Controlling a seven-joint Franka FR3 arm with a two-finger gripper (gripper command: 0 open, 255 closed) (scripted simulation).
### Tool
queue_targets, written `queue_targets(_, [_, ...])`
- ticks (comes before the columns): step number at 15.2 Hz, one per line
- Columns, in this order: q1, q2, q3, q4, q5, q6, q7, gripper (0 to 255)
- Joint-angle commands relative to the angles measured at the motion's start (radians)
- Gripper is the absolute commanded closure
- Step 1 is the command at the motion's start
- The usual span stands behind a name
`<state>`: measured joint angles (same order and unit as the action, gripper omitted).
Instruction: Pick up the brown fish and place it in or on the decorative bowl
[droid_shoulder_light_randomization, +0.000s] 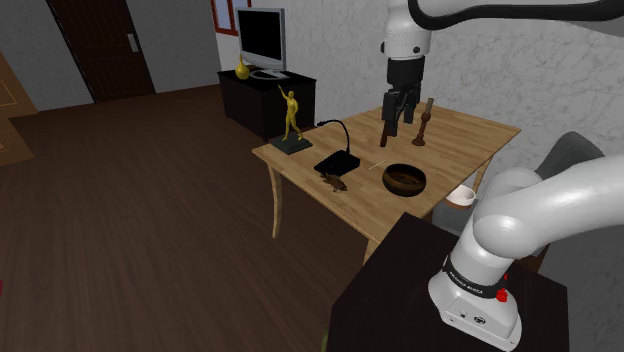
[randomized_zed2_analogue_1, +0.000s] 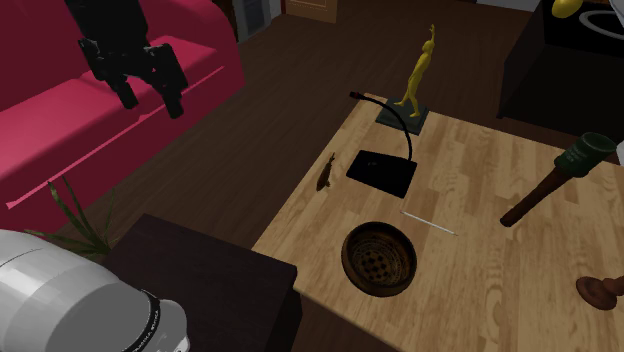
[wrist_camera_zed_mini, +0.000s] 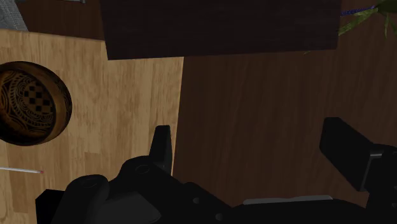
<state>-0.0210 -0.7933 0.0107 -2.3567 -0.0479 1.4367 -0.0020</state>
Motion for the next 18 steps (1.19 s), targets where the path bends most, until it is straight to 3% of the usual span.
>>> queue_targets(1, [0.000, 0.000, 0.000, 0.000, 0.000, 0.000, 0.000, 0])
queue_targets(9, [-0.028, 0.212, -0.066, -0.045, -0.043, 0.248, -0.047, 0])
queue_targets(18, [-0.053, 0.521, -0.133, 0.011, -0.061, 0.494, -0.101, 0])
